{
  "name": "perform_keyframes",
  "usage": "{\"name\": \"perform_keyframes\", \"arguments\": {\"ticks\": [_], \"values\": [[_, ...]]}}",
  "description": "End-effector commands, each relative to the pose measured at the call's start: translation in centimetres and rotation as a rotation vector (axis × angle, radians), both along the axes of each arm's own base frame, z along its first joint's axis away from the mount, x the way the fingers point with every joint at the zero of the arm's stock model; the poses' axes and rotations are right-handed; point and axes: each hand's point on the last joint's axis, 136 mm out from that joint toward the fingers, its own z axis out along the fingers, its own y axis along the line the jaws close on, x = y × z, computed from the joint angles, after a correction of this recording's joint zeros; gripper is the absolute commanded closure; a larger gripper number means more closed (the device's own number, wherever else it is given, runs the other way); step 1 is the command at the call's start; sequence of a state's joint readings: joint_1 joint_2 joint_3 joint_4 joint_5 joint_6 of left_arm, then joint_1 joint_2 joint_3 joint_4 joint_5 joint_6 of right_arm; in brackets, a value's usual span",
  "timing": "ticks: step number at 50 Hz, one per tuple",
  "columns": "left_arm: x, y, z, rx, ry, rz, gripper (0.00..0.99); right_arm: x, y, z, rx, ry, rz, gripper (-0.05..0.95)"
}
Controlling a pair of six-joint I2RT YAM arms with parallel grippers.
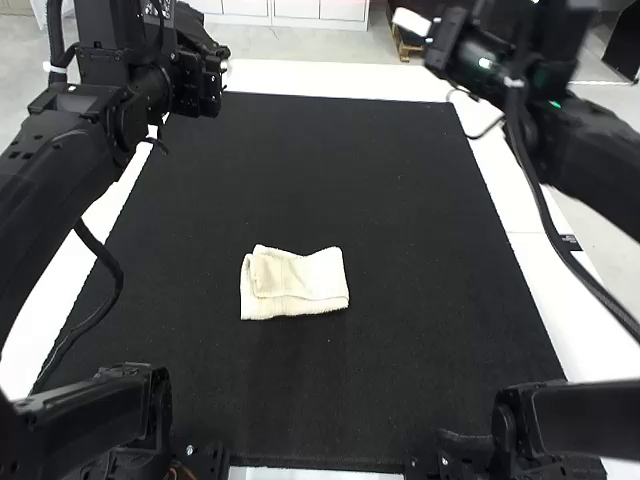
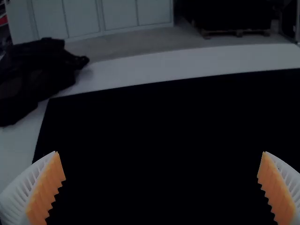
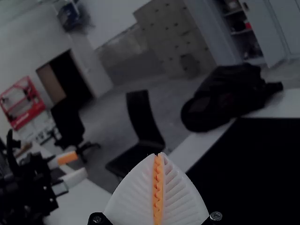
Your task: Fold the towel.
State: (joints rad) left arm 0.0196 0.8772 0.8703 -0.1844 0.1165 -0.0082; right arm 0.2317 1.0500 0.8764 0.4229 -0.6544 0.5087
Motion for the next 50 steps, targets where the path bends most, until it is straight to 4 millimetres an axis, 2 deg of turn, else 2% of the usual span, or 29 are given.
{"name": "perform_keyframes", "arguments": {"ticks": [1,9,17,28,40,50], "values": [[-0.6,-0.4,2.2,-0.013,-0.055,-0.018,0.031,-1.8,-1.7,0.3,0.058,0.024,0.013,0.92],[-1.2,-0.3,2.8,-0.016,-0.073,-0.014,0.031,-3.4,-3.5,-0.4,0.08,0.003,0.0,0.92],[-2.0,-0.3,3.0,-0.02,-0.085,-0.018,0.031,-5.7,-4.4,-0.6,0.113,-0.032,0.028,0.92],[-4.0,-0.2,3.9,-0.036,-0.138,-0.014,0.031,-11.7,-5.9,1.2,0.149,-0.158,0.011,0.92],[-7.2,-1.2,5.3,-0.084,-0.234,-0.061,0.031,-19.2,-5.7,3.7,0.193,-0.283,0.044,0.92],[-10.7,-1.7,6.4,-0.136,-0.358,-0.091,0.034,-23.6,-5.9,4.5,0.222,-0.414,0.023,0.92]]}}
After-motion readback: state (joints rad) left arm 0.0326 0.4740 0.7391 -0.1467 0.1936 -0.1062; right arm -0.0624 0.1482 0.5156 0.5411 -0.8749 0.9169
